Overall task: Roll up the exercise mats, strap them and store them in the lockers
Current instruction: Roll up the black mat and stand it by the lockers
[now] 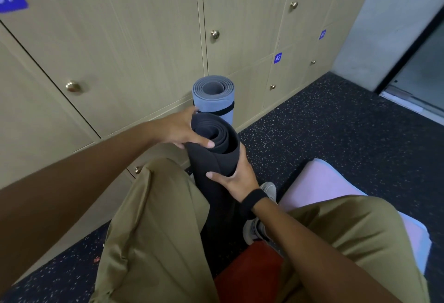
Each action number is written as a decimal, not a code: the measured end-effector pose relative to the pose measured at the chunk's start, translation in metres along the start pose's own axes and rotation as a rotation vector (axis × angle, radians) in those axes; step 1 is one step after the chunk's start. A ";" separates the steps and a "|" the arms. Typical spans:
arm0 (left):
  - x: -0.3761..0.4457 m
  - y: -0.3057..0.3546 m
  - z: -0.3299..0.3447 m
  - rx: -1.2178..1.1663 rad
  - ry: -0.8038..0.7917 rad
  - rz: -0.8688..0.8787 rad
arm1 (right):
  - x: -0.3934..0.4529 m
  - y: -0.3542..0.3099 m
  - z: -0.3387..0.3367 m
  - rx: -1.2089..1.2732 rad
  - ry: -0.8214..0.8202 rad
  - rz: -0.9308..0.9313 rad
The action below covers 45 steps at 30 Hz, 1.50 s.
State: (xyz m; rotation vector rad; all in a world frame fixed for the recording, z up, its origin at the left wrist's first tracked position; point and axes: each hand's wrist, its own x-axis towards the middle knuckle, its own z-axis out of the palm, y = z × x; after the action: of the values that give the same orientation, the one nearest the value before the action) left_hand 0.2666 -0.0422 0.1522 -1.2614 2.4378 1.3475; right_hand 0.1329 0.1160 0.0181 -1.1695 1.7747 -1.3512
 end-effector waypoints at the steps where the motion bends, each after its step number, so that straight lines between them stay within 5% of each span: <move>1: 0.001 0.000 -0.004 0.046 -0.015 0.008 | 0.001 0.001 0.003 0.014 0.000 0.018; 6: 0.008 -0.010 -0.017 0.121 -0.125 -0.011 | 0.017 0.003 0.008 0.068 -0.091 0.067; 14: 0.007 -0.016 -0.010 0.236 0.069 -0.045 | 0.021 0.010 0.004 -0.021 -0.005 0.105; 20: 0.014 -0.025 -0.006 0.221 0.087 -0.019 | 0.017 0.004 0.011 -0.023 -0.170 0.038; 35: 0.019 -0.023 -0.018 0.420 -0.105 0.093 | 0.023 0.008 0.015 0.045 -0.143 0.085; 45: 0.009 -0.025 -0.006 0.256 -0.143 0.088 | 0.019 0.008 0.009 0.070 -0.235 0.054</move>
State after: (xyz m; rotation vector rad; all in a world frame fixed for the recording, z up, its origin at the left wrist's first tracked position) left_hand 0.2795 -0.0588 0.1353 -0.9749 2.4921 1.0596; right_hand 0.1303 0.0953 0.0082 -1.1819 1.5686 -1.1825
